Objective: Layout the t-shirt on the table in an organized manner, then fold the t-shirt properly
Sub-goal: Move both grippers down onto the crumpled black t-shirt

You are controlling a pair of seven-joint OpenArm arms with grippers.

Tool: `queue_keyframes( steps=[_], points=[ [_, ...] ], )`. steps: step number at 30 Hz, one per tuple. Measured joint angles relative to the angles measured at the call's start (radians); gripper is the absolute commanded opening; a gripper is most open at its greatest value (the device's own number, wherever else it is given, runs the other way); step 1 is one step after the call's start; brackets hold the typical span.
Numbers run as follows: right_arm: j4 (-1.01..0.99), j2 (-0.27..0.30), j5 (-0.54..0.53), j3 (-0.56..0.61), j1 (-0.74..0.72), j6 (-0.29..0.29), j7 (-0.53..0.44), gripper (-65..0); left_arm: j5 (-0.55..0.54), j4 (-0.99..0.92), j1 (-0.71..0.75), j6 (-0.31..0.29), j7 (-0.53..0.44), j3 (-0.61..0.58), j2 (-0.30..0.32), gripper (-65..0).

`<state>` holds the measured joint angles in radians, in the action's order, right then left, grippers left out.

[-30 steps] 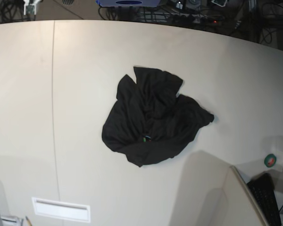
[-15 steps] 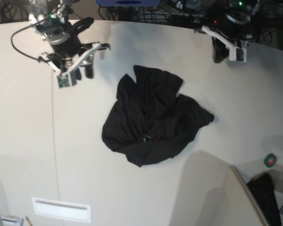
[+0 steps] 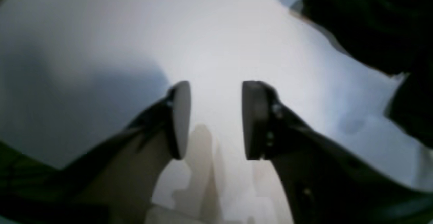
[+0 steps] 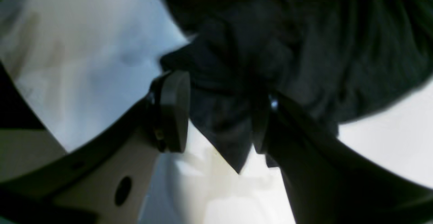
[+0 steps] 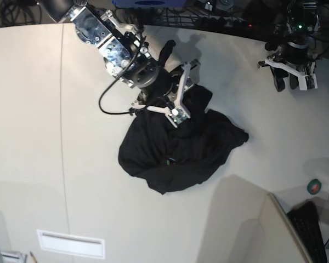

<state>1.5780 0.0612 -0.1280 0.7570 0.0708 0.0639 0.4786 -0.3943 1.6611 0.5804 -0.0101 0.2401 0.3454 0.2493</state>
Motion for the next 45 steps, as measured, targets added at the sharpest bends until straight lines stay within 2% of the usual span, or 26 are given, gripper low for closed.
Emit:
queue_keyframes(
  steps=[2,5,10,13,15,18,20,23,25,26,28,30,32,35,40,45],
  points=[
    [-0.011,0.004,0.076,0.119,-0.045,0.052,0.001,-37.7,0.000,-0.020,-0.003,0.002,-0.011,0.078,-0.042,-40.2],
    [-0.080,-0.021,0.146,0.277,-0.117,0.076,-0.022,-37.4,0.004,-0.066,-0.002,-0.084,-0.002,0.175,-0.077,-40.2],
    [-0.342,-0.135,0.159,0.292,-0.207,0.077,-0.104,-37.4,0.004,-0.071,0.010,-0.193,0.001,0.248,-0.155,-40.2],
    [-0.472,-0.167,0.162,0.288,-0.259,0.086,-0.147,-37.5,0.004,-0.067,0.031,-0.199,0.000,0.289,-0.162,-40.2],
    [-0.520,-0.177,0.158,0.288,-0.275,0.082,-0.182,-37.7,0.023,-0.067,0.035,-0.183,0.000,0.290,-0.158,-39.8],
    [-0.539,-0.179,0.158,0.288,-0.277,0.082,-0.200,-37.7,0.018,-0.069,0.016,-0.188,-0.002,0.241,-0.160,-39.3],
    [-0.519,-0.166,0.159,0.285,-0.271,0.084,-0.191,-37.8,0.008,-0.069,-0.009,-0.195,-0.004,0.170,-0.163,-39.2],
    [-0.384,-0.108,0.163,0.286,-0.227,0.088,-0.174,-37.8,0.006,-0.071,-0.058,-0.195,0.007,0.054,-0.163,-39.2],
    [-0.282,-0.055,0.159,0.285,-0.190,0.079,-0.133,-37.8,0.004,-0.072,-0.109,-0.190,0.113,0.001,-0.168,-39.2],
    [-0.230,-0.023,0.160,0.285,-0.172,0.081,-0.115,-37.8,0.003,-0.079,-0.148,-0.200,0.192,0.000,-0.178,-39.2],
    [-0.157,0.027,0.159,0.239,-0.134,0.076,-0.097,-37.8,0.004,-0.113,-0.241,-0.193,0.291,0.045,-0.234,-39.2],
    [-0.087,0.063,0.159,0.167,-0.095,0.083,-0.091,-37.8,0.003,-0.147,-0.320,-0.190,0.357,0.113,-0.273,-38.8],
    [-0.021,0.097,0.163,0.096,-0.066,0.087,-0.094,-37.7,0.007,-0.167,-0.373,-0.192,0.397,0.143,-0.300,-34.7],
    [0.032,0.125,0.163,0.022,-0.026,0.086,-0.100,-37.4,0.013,-0.212,-0.430,-0.190,0.418,0.138,-0.323,-30.9],
    [0.051,0.175,0.159,-0.038,0.016,0.083,-0.090,-37.4,0.009,-0.327,-0.510,-0.199,0.419,0.084,-0.336,-30.8],
    [0.050,0.195,0.162,-0.047,0.026,0.084,-0.097,-37.7,0.003,-0.428,-0.574,-0.200,0.394,0.055,-0.329,-31.6]
  ],
)
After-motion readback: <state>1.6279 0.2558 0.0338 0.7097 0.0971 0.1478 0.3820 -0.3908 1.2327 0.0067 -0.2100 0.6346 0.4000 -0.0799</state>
